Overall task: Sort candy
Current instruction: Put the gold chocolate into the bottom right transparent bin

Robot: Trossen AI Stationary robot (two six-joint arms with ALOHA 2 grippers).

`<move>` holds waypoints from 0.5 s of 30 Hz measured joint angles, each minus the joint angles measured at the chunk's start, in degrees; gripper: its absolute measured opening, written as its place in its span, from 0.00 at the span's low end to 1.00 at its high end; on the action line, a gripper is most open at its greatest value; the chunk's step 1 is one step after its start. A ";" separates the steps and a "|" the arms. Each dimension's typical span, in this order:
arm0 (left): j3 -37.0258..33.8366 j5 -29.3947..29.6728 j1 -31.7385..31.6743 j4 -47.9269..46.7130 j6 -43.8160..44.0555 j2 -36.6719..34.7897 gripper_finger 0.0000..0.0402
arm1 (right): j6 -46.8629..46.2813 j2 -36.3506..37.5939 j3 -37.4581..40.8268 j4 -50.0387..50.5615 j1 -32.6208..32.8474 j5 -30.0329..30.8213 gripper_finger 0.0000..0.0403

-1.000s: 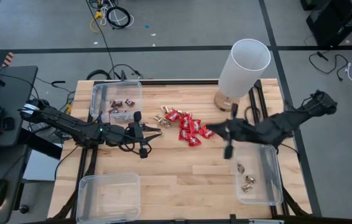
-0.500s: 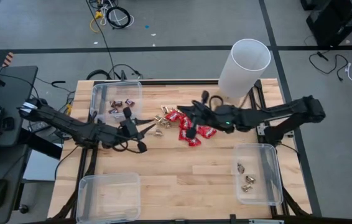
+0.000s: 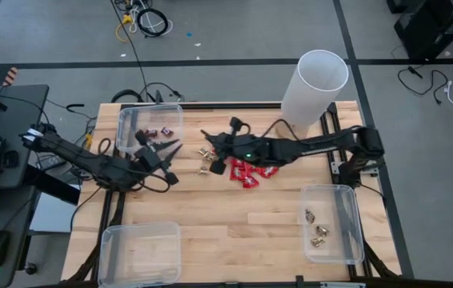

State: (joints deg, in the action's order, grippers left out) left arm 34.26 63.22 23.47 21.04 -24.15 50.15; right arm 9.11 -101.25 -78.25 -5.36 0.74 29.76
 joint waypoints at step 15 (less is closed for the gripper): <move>0.00 12.15 2.55 -4.96 -1.14 -2.20 0.21 | -8.13 -11.89 -2.72 1.99 -2.39 -3.12 0.00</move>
State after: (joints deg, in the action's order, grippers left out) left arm 34.26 75.37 26.02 16.08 -25.29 47.94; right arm 0.98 -113.14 -80.97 -3.36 -1.65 26.63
